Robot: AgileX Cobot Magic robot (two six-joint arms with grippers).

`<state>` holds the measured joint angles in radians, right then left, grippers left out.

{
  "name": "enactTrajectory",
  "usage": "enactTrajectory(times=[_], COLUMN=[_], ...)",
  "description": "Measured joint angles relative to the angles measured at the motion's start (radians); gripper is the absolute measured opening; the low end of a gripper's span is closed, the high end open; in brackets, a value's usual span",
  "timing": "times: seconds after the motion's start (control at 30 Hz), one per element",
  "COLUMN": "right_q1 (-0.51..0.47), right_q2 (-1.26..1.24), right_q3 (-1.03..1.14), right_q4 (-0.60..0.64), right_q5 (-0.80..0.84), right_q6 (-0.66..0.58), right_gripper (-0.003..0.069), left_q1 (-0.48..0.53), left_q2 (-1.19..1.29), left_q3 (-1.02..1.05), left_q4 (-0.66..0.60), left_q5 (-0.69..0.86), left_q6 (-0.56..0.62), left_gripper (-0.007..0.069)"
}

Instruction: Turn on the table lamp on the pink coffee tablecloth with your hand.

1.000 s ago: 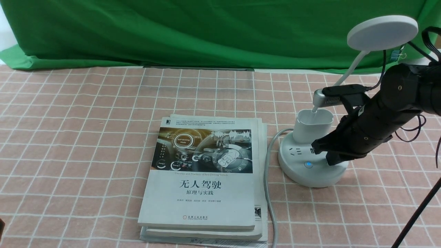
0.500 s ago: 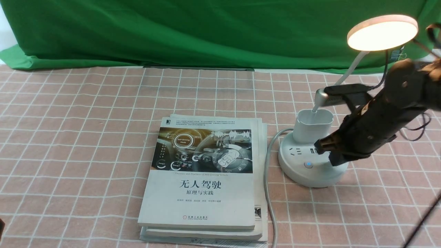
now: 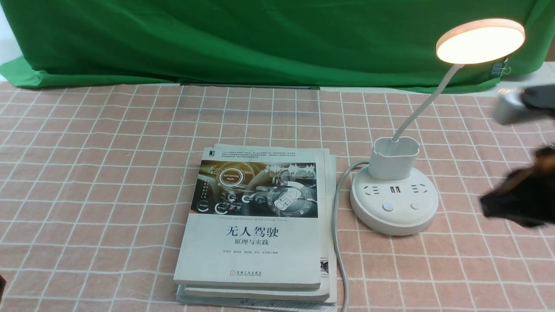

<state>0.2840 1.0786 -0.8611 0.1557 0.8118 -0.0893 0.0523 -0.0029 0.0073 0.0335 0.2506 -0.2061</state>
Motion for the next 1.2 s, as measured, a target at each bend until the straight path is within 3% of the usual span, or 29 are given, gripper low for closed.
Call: enactTrajectory(times=[0.5, 0.67, 0.73, 0.83, 1.0, 1.2], right_q1=[0.000, -0.002, -0.053, -0.155, -0.257, -0.301], right_q2=[-0.352, -0.408, -0.489, -0.638, -0.894, -1.065], right_q3=[0.083, 0.102, 0.176, 0.338, 0.666, 0.864], right_q4=[0.000, -0.011, 0.004, 0.014, 0.012, 0.006], right_q5=[-0.013, -0.055, -0.146, -0.297, -0.529, -0.570], right_q6=[0.089, 0.018, -0.101, -0.186, -0.209, -0.177], right_gripper=[0.0065, 0.0034, 0.0025, 0.0025, 0.0025, 0.0025], left_q1=[0.000, 0.004, 0.007, 0.008, 0.008, 0.008], left_q2=[0.000, 0.000, 0.000, 0.000, 0.000, 0.000], left_q3=[0.000, 0.000, 0.000, 0.000, 0.000, 0.000], left_q4=[0.000, 0.000, 0.000, 0.000, 0.000, 0.000], left_q5=[0.000, -0.001, 0.000, 0.000, 0.000, -0.001], left_q6=[0.000, 0.000, 0.000, -0.002, -0.001, -0.001], left_gripper=[0.0019, 0.0019, 0.0019, 0.0019, 0.0019, 0.0019])
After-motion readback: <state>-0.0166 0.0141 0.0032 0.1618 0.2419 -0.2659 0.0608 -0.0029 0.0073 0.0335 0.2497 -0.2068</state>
